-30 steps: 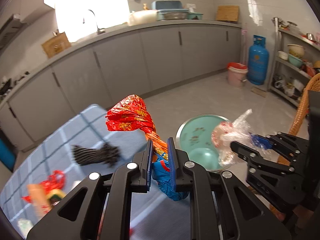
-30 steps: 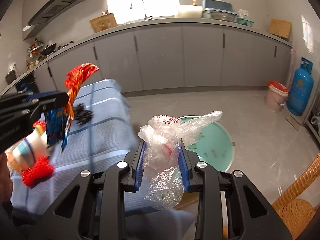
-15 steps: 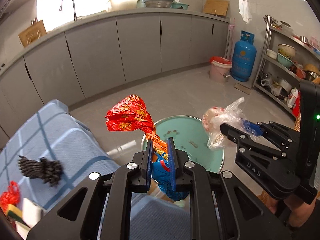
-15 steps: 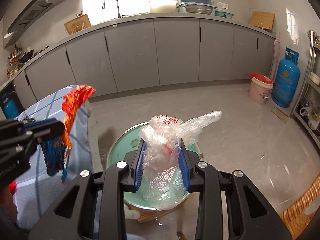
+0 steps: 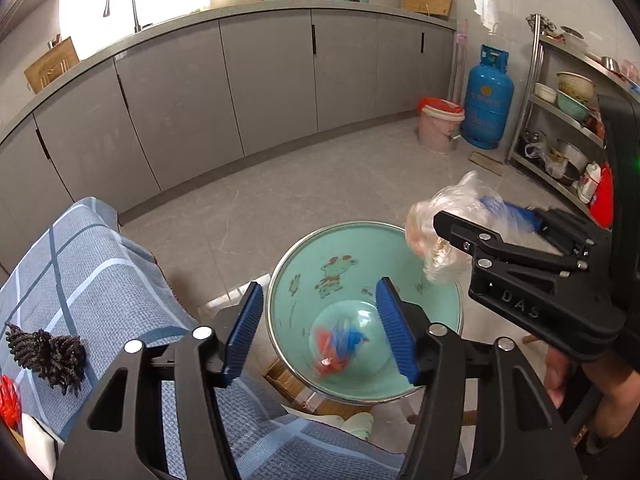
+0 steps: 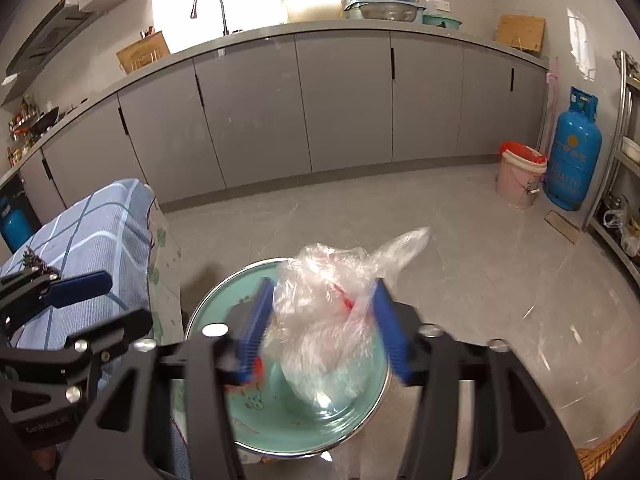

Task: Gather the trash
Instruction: 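Carry both items over the green bucket and open both grippers to drop them, then move both grippers back over the table toward the remaining trash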

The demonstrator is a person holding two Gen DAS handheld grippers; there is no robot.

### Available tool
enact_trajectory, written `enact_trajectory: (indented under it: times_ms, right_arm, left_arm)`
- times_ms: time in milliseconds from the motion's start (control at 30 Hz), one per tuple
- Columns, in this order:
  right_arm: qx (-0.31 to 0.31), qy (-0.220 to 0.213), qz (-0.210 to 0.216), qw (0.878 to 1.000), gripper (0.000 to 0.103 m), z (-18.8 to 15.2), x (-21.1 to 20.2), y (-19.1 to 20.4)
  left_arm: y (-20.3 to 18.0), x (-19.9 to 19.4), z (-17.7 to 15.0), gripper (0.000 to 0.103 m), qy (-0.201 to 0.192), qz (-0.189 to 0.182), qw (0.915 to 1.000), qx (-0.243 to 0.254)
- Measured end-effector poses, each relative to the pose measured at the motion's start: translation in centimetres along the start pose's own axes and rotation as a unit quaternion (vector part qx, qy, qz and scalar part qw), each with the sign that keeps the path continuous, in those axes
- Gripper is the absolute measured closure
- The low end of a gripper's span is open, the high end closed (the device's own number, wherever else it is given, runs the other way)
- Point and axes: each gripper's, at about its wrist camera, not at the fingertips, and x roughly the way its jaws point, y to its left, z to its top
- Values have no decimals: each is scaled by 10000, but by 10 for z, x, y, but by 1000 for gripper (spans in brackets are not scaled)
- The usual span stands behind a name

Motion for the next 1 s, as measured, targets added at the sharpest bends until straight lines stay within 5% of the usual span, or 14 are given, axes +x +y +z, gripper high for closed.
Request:
enact_trajectory:
  times_ms: [300, 500, 1000]
  right_arm:
    - [253, -102, -56, 9996, 25, -2, -12, -8]
    - [326, -82, -25, 9994, 25, -9, -23, -1]
    - [104, 13, 390, 9992, 21, -25, -56, 56]
  left_arm:
    - [14, -19, 1, 15, -209, 611, 9979, -99]
    - [34, -48, 4, 12, -388, 1032, 9936, -244]
    - [55, -110, -12, 11, -552, 1354, 9884, -406]
